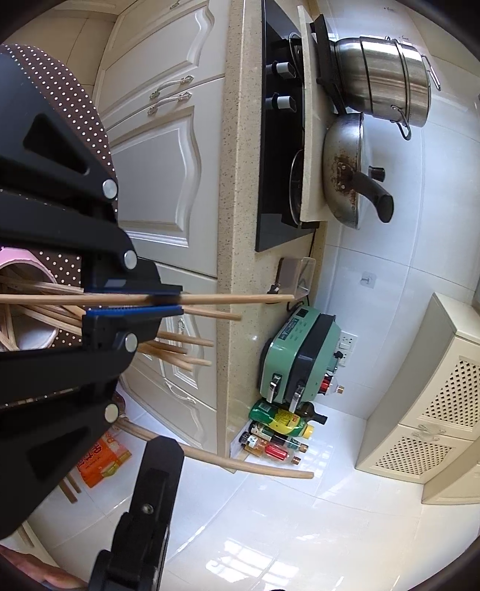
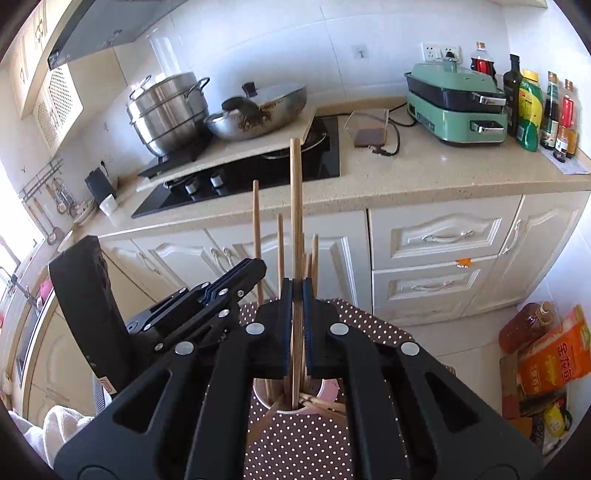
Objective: Organize utensils
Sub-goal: 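Lower the chopsticks into the pink cup and open both grippers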
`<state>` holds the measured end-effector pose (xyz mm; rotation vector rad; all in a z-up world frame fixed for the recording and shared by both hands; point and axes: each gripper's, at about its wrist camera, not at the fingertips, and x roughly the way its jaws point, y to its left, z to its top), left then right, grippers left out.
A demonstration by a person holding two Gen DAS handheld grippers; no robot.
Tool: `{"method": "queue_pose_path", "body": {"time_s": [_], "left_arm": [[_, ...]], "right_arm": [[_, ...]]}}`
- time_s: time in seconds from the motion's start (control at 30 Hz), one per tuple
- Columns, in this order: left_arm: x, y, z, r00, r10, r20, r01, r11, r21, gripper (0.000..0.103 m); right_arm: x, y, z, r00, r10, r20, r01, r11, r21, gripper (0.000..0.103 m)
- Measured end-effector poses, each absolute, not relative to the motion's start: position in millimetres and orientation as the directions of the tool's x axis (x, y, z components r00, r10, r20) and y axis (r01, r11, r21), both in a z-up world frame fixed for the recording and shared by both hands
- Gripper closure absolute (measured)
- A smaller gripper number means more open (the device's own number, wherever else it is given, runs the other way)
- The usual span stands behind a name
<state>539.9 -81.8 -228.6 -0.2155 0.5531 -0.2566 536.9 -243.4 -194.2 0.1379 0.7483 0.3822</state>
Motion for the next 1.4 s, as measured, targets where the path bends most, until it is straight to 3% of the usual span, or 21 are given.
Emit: {"method": "queue_pose_path", "body": {"time_s": [0.8,1.2,1.27,1.33,1.4], "left_arm": [[512.1,-85.1,-255.0,0.747,-0.340,-0.571,0.254,0.940,-0.227,0.097],[503.9,-79.6,-267.6,0.692,-0.364,-0.623,0.250,0.931,-0.266,0.096],[502.1,-77.8,-268.2,0.683,-0.367,-0.631,0.248,0.930,-0.272,0.093],[499.4,-76.0,-267.6,0.685,-0.367,-0.630,0.247,0.930,-0.274,0.084],[496.6,-74.4,-266.2,0.685,-0.369,-0.628,0.248,0.929,-0.275,0.084]], "right_arm": [[530.1,-230.7,-226.7,0.608,0.345,-0.715,-0.255,0.938,0.235,0.097],[527.3,-226.6,-239.2,0.594,0.325,-0.736,-0.238,0.945,0.225,0.097],[527.3,-225.5,-240.1,0.593,0.322,-0.738,-0.237,0.946,0.223,0.097],[527.0,-224.8,-241.8,0.591,0.321,-0.740,-0.237,0.946,0.221,0.097],[525.7,-223.9,-242.7,0.590,0.319,-0.741,-0.235,0.947,0.221,0.097]]}}
